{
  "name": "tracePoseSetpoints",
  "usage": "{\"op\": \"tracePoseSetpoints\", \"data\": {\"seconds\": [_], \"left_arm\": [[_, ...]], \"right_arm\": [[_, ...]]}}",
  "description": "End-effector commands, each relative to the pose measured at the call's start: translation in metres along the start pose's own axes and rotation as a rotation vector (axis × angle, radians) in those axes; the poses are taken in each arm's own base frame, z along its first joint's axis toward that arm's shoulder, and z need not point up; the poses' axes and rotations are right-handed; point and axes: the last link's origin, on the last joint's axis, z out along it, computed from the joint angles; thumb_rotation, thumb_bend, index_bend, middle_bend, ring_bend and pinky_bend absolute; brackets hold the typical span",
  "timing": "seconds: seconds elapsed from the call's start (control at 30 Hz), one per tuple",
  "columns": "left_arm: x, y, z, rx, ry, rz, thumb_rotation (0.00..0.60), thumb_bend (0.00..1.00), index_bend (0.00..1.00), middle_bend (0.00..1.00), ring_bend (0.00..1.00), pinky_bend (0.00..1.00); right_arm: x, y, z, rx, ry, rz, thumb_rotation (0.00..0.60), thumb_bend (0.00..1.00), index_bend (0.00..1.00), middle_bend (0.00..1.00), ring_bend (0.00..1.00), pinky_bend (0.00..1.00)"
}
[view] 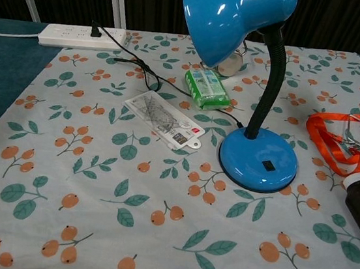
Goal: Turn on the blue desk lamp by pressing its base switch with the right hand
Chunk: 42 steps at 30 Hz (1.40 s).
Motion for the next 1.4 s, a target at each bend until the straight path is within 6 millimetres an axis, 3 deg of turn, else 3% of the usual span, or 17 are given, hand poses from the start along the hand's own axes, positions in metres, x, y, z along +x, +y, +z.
{"op": "tracePoseSetpoints", "data": {"seconds": [0.03,0.37,0.47,0.77,1.0,1.23,1.4], "left_arm": [[0.0,0.0,0.0,0.0,0.0,0.0,0.6,0.39,0.1,0.05,0.07,0.0],[0.0,0.001,0.001,0.001,-0.002,0.0,0.6,0.39,0.09,0.05,0.07,0.0],[0.0,0.0,0.001,0.005,0.0,-0.002,0.6,0.39,0.09,0.05,0.07,0.0],[-0.001,0.001,0.001,0.005,-0.007,0.004,0.6,0.39,0.09,0.05,0.07,0.0],[-0.001,0.001,0.001,0.005,-0.007,0.003,0.6,0.39,0.09,0.05,0.07,0.0],[-0.001,0.001,0.001,0.01,-0.007,0.0,0.6,0.39,0.09,0.05,0.07,0.0],[-0.001,0.0,0.001,0.014,-0.007,-0.001,0.6,0.39,0.09,0.05,0.07,0.0]], "right_arm": [[0.0,0.0,-0.001,0.001,-0.001,0.001,0.6,0.31,0.09,0.12,0.21,0.17],[-0.002,-0.001,-0.006,0.004,-0.014,0.005,0.6,0.31,0.06,0.12,0.21,0.17],[-0.005,-0.002,-0.014,0.01,-0.043,0.002,0.6,0.31,0.05,0.18,0.24,0.2],[-0.015,0.001,-0.056,-0.001,-0.131,-0.01,0.6,0.43,0.05,0.45,0.53,0.56],[-0.03,-0.006,-0.088,-0.001,-0.176,0.047,0.6,0.53,0.12,0.75,0.82,0.8],[-0.056,-0.022,-0.12,-0.015,-0.218,0.074,0.6,0.59,0.13,0.88,0.94,0.89],[-0.071,-0.042,-0.126,0.02,-0.236,0.076,0.6,0.62,0.13,0.92,0.98,0.91]]}}
